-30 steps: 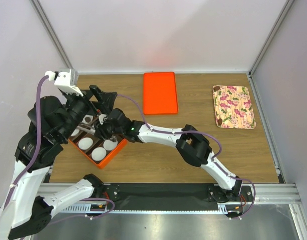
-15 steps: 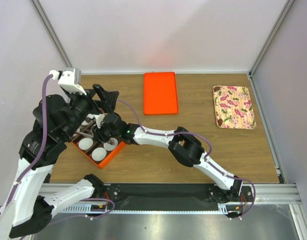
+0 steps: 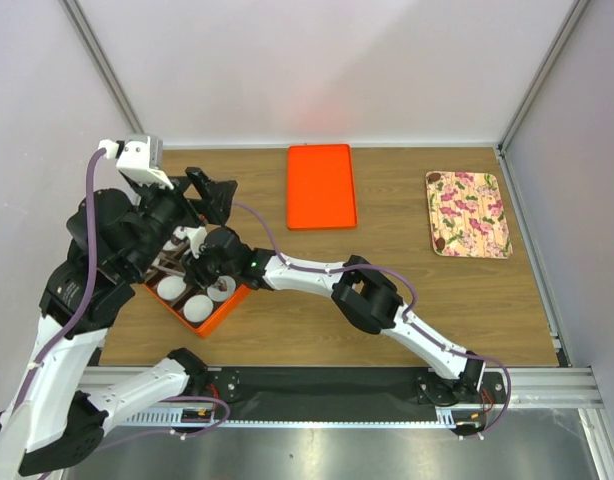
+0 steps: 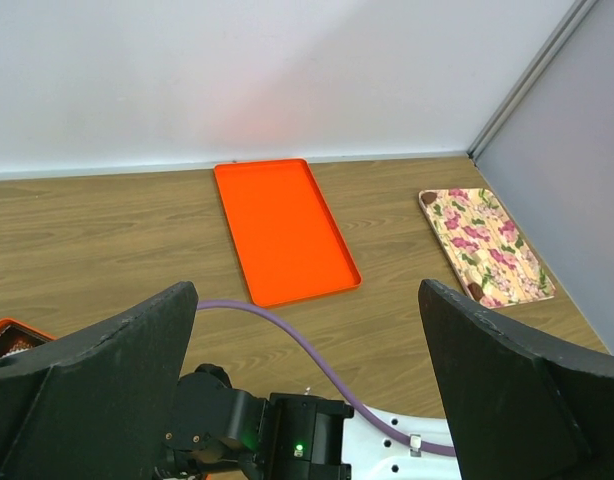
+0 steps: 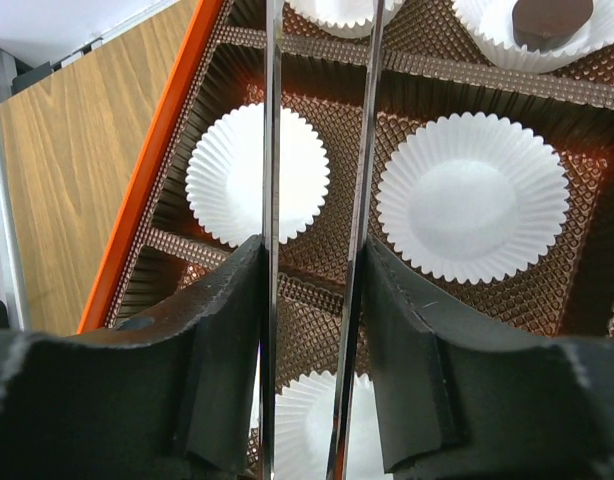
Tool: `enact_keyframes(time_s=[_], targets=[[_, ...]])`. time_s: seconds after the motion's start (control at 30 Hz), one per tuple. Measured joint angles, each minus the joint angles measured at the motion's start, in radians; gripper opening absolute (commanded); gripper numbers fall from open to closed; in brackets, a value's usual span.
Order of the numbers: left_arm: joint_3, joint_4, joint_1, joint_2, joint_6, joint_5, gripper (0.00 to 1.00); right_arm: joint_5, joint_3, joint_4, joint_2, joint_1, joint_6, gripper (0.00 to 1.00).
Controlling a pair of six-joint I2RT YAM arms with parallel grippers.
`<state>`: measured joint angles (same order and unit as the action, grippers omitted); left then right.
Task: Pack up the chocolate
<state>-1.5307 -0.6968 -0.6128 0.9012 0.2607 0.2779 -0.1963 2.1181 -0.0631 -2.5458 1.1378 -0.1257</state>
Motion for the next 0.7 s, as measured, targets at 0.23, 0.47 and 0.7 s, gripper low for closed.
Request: enact_keyframes(time_s=[0.23, 0.47, 0.7], targets=[[0.007, 0.004, 0.0, 0.002, 0.0, 0.0, 1.0, 0.0, 0.011, 0.0, -0.016, 0.0, 0.005, 0.49], [0.006, 0.004, 0.0, 0.002, 0.0, -0.001, 1.0, 0.0, 0.013, -0.001, -0.018, 0.0, 0.007, 0.49], [-0.029, -0.009, 0.0, 0.018, 0.0, -0.011, 1.0, 0.023, 0.016, -0.002, -0.016, 0.0, 0.046, 0.48]])
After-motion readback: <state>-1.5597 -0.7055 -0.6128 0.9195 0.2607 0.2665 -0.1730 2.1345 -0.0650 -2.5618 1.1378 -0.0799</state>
